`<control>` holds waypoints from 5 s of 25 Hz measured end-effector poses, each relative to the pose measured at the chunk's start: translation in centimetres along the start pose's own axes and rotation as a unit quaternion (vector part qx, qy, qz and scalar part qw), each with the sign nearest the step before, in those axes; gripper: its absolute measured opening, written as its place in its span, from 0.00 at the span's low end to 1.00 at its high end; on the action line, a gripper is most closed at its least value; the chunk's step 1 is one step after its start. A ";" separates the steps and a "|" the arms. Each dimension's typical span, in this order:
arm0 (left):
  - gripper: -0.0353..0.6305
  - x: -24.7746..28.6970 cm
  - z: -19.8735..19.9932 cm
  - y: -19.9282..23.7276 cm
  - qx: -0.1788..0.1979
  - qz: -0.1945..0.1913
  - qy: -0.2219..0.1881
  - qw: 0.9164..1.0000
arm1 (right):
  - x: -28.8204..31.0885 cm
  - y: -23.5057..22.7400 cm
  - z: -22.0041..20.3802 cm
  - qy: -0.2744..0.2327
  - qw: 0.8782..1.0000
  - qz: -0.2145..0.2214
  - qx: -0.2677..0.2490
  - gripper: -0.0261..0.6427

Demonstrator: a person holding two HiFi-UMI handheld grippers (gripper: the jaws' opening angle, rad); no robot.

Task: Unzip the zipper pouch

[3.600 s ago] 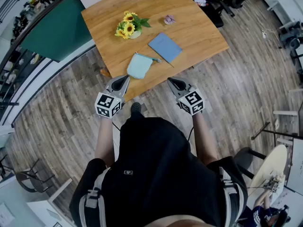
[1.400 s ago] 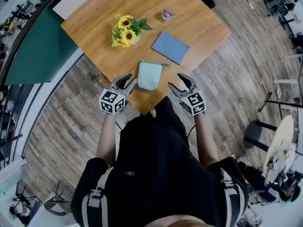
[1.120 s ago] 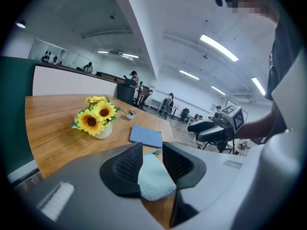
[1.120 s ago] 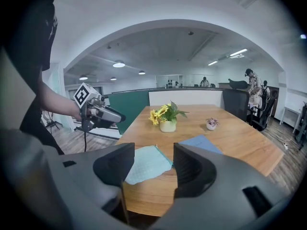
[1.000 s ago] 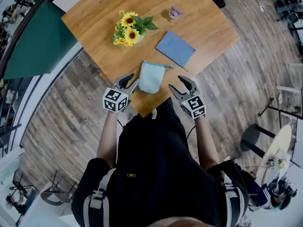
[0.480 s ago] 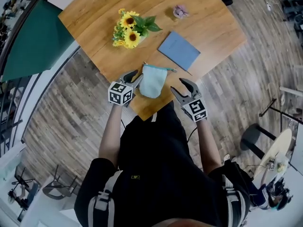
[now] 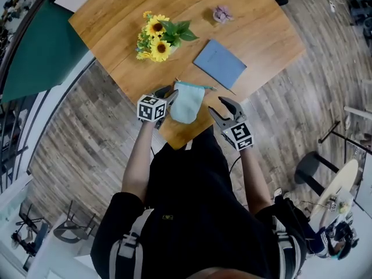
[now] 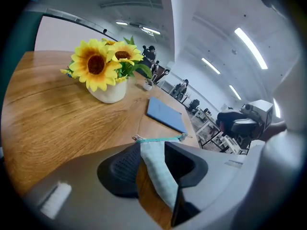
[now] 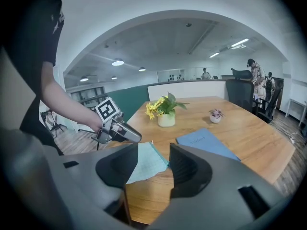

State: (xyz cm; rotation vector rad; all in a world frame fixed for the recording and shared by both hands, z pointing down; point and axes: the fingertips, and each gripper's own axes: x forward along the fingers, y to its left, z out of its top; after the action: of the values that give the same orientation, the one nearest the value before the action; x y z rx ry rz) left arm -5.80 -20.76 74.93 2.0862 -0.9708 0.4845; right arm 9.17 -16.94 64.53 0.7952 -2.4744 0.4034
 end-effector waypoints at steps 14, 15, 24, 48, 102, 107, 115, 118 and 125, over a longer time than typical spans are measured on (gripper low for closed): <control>0.30 3.1 -1.6 1.4 -0.053 0.021 0.073 0.996 | 0.9 -0.1 -0.8 0.017 1.000 0.011 0.009 0.34; 0.30 3.2 -1.6 1.5 -0.058 0.023 0.075 0.995 | 0.9 -0.2 -0.9 0.019 1.000 0.011 0.010 0.33; 0.18 3.6 -1.9 0.8 -0.069 0.004 0.093 0.993 | 1.2 -0.3 -1.1 0.024 0.999 0.014 0.017 0.31; 0.06 -2.9 -0.3 -2.6 -0.037 -0.010 -0.011 0.999 | 0.2 3.1 1.5 -0.021 0.999 0.024 0.021 0.27; 0.06 -14.4 -0.9 -11.4 0.294 0.076 -0.061 0.951 | -1.8 14.9 6.3 -0.090 0.994 0.063 0.007 0.19; 0.06 -14.4 -0.4 -12.6 0.323 0.084 -0.061 0.941 | -1.3 14.8 7.4 -0.097 0.993 0.062 -0.002 0.17; 0.06 -14.1 0.0 -14.4 0.364 0.080 -0.057 0.926 | -0.6 14.5 8.6 -0.083 0.995 0.058 -0.010 0.17; 0.06 -14.1 0.0 -15.0 0.377 0.078 -0.054 0.921 | -0.3 14.2 8.9 -0.082 0.995 0.054 -0.007 0.15; 0.06 -13.8 0.1 -16.0 0.399 0.071 -0.053 0.913 | 0.4 13.4 9.0 -0.064 0.997 0.041 0.002 0.15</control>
State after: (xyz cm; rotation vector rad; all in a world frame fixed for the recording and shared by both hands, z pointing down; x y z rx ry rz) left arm -2.27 -7.70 58.78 2.7929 -1.1064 0.9772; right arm -2.64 -10.34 55.70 0.7438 -2.6323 0.3994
